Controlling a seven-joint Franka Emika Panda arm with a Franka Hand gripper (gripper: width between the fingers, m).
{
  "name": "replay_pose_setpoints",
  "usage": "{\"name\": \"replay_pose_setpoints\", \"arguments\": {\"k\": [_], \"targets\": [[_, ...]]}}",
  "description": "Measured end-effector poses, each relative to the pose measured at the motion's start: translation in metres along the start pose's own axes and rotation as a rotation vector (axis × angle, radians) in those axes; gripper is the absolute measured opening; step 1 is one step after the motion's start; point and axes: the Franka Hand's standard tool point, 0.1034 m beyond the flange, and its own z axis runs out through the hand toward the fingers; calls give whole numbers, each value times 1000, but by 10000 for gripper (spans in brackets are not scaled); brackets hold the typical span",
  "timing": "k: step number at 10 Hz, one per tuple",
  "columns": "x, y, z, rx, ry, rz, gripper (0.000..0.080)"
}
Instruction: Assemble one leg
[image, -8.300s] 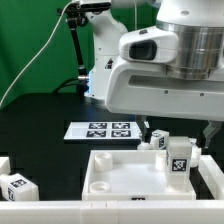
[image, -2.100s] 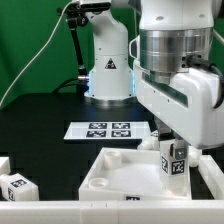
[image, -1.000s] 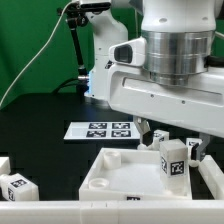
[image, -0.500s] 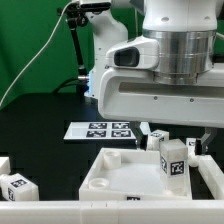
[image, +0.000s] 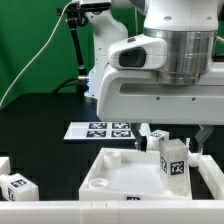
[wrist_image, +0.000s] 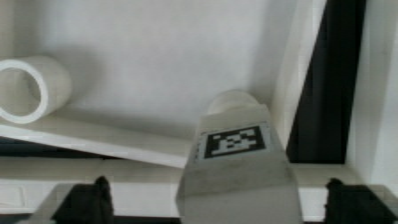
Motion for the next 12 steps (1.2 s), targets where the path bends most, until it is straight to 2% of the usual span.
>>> {"name": "replay_pose_setpoints", "arguments": {"k": [1, 2, 3, 6, 8, 12], "targets": [[0, 0, 0, 0, 0, 0, 384], [0, 0, -1, 1, 1, 0, 384], [0, 0, -1, 2, 1, 19, 288], [0, -1, -1, 3, 1, 108, 288], [0, -2, 0, 12, -2, 363, 288], [1, -4, 0, 22, 0, 697, 288]]}}
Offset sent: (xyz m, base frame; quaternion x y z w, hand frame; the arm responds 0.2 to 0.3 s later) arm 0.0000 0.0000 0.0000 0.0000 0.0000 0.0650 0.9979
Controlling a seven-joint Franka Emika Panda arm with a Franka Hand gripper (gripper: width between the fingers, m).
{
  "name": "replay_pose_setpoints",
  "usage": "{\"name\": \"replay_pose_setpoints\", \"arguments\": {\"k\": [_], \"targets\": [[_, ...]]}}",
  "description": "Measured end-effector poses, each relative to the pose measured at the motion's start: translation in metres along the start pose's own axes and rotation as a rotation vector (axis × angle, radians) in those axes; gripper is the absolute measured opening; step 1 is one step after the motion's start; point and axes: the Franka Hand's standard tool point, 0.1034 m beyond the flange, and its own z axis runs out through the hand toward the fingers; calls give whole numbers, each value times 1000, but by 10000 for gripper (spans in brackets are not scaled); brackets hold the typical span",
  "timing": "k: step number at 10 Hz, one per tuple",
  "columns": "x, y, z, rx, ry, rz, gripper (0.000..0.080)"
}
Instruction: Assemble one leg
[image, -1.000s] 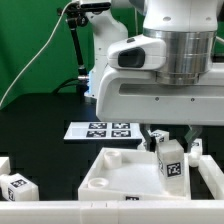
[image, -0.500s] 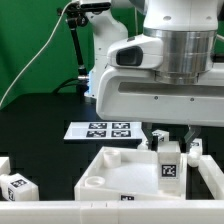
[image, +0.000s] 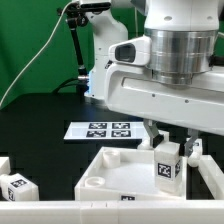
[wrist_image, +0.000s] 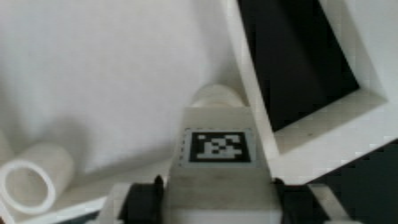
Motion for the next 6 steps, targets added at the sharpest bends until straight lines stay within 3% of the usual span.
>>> {"name": "replay_pose_setpoints", "arguments": {"k": [6], "targets": [[-5, -5, 1, 20, -33, 642, 287]]}}
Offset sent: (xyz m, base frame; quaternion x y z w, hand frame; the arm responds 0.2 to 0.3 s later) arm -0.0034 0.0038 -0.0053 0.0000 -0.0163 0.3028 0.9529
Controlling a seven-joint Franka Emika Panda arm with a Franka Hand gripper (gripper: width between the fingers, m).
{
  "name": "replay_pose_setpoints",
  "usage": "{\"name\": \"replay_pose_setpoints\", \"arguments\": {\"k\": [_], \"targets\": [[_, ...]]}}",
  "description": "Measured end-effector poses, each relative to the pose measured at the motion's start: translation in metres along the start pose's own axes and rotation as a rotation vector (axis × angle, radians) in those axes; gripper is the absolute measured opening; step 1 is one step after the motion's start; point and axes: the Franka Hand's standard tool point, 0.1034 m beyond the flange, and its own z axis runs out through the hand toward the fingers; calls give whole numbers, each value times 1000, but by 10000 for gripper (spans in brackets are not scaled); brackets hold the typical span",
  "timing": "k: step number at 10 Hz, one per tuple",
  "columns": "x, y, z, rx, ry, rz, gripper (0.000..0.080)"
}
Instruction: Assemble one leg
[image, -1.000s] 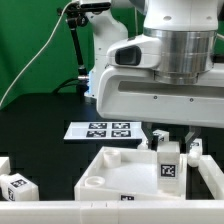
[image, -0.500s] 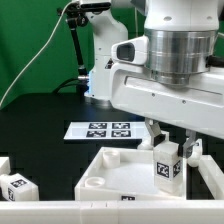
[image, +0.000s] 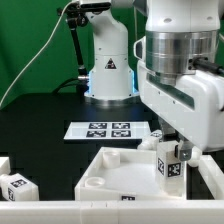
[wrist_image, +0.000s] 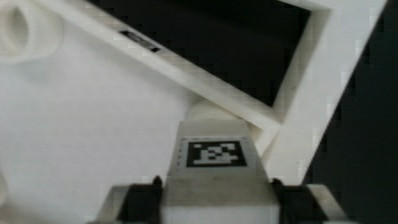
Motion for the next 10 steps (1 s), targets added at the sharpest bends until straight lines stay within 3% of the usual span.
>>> {"name": "replay_pose_setpoints", "arguments": {"k": [4, 5, 6, 10], "targets": [[0, 1, 0, -4, -2, 93, 287], [0, 3, 0, -17, -5, 13, 467], [-2, 2, 0, -17, -4, 0, 585], [-1, 2, 0, -18, 4, -290, 646]]}}
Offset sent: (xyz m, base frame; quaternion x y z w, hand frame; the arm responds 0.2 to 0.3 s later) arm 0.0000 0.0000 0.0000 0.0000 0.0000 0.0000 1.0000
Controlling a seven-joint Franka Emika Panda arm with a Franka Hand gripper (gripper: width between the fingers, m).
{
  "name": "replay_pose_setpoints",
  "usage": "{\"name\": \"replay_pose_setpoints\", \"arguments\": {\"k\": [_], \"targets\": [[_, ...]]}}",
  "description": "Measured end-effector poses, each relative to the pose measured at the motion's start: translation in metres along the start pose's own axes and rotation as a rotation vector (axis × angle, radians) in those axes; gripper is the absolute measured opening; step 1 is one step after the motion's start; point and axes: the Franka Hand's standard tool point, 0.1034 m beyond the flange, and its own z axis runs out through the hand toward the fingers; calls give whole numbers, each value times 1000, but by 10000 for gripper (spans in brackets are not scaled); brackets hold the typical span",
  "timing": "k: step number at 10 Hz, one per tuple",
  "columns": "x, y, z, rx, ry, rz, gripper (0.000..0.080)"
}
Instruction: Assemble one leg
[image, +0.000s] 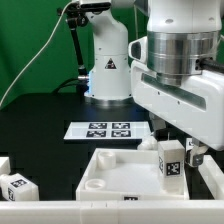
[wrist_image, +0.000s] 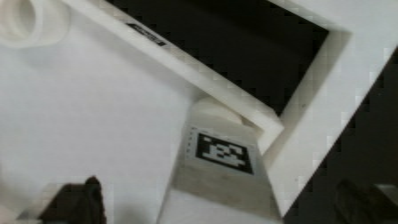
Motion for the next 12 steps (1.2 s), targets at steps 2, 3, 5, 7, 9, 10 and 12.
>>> {"name": "replay_pose_setpoints", "arguments": {"k": [2, 3, 5, 7, 9, 10, 12], "targets": [[1, 1, 0, -5, 5, -245, 649], [2, 1, 0, -5, 6, -361, 649], [3, 1, 2, -4, 19, -570, 649], [3, -1, 3, -3, 38, -743, 649], [6, -1, 2, -5, 48, -916, 649], [9, -1, 2, -9, 51, -1003, 649], [12, 0, 0, -13, 57, -1052, 621]]}}
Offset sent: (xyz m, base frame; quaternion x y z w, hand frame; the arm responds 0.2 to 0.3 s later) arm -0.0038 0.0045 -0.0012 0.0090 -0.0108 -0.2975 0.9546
